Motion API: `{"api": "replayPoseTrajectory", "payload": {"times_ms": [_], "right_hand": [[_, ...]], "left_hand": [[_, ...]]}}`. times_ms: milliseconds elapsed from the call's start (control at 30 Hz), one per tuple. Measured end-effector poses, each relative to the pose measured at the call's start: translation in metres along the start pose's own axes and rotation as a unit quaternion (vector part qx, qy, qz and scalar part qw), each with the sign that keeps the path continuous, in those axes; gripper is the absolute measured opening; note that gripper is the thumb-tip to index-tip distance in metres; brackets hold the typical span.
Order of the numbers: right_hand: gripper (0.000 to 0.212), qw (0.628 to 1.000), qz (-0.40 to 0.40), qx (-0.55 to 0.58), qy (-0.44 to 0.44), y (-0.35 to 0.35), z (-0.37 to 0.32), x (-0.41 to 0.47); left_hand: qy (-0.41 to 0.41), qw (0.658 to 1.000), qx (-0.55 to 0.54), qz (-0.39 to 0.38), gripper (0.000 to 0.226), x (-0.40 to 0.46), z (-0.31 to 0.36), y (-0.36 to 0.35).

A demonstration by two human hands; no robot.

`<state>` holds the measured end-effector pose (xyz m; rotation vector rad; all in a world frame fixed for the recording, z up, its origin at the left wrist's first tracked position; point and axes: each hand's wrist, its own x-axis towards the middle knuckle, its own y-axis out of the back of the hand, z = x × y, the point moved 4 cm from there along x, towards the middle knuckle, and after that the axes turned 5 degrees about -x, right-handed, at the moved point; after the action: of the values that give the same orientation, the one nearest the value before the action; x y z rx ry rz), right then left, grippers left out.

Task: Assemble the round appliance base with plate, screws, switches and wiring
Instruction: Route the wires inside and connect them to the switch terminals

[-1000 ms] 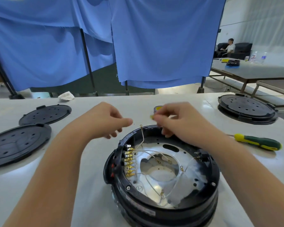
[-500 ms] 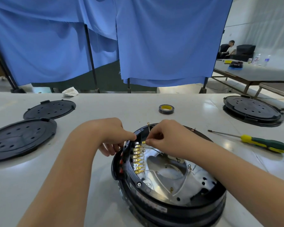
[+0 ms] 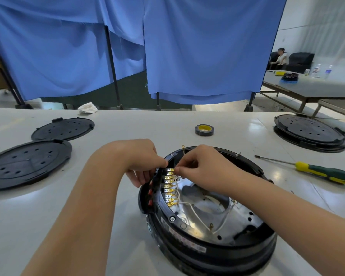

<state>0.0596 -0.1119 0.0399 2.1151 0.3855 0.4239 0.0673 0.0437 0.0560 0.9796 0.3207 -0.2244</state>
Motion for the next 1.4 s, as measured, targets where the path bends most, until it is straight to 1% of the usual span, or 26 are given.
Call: {"api": "replayPoseTrajectory", "payload": {"times_ms": [400, 767, 867, 933, 1000, 1067, 1167, 1233, 1300, 1333, 1400], "right_hand": [[0.012, 1.000, -0.006, 0.012, 0.024, -0.003, -0.002, 0.002], [0.013, 0.999, -0.005, 0.000, 0.039, -0.004, -0.003, 0.003], [0.017, 0.999, -0.003, -0.017, 0.035, -0.003, -0.004, 0.000], [0.022, 0.999, 0.014, -0.027, 0.031, 0.004, -0.002, -0.002], [0.020, 0.999, 0.050, -0.005, 0.016, 0.020, 0.003, -0.004], [0.015, 0.994, 0.107, 0.036, -0.005, 0.043, 0.014, -0.009], [0.009, 0.974, 0.198, 0.097, -0.045, 0.079, 0.041, -0.023], [0.009, 0.963, 0.236, 0.095, -0.084, 0.094, 0.067, -0.036], [0.009, 0.959, 0.243, 0.055, -0.138, 0.100, 0.098, -0.049], [0.009, 0.959, 0.226, 0.023, -0.169, 0.098, 0.114, -0.055], [0.007, 0.961, 0.149, -0.046, -0.227, 0.086, 0.141, -0.061]], "left_hand": [[0.007, 0.999, 0.035, 0.012, 0.038, -0.002, 0.004, -0.002], [0.008, 0.999, 0.030, 0.008, 0.039, -0.003, 0.004, -0.001], [0.015, 0.999, 0.040, 0.012, 0.040, -0.003, 0.004, -0.002], [0.019, 0.999, 0.044, 0.016, 0.041, -0.003, 0.005, -0.003], [0.022, 0.998, 0.051, 0.020, 0.042, -0.003, 0.006, -0.004], [0.026, 0.997, 0.062, 0.025, 0.044, -0.002, 0.006, -0.005], [0.026, 0.996, 0.073, 0.037, 0.047, 0.000, 0.006, -0.005], [0.024, 0.996, 0.072, 0.043, 0.046, 0.002, 0.006, -0.005], [0.021, 0.996, 0.073, 0.049, 0.046, 0.003, 0.006, -0.006], [0.019, 0.996, 0.074, 0.052, 0.046, 0.004, 0.007, -0.006], [0.015, 0.996, 0.074, 0.054, 0.045, 0.005, 0.006, -0.006]]}}
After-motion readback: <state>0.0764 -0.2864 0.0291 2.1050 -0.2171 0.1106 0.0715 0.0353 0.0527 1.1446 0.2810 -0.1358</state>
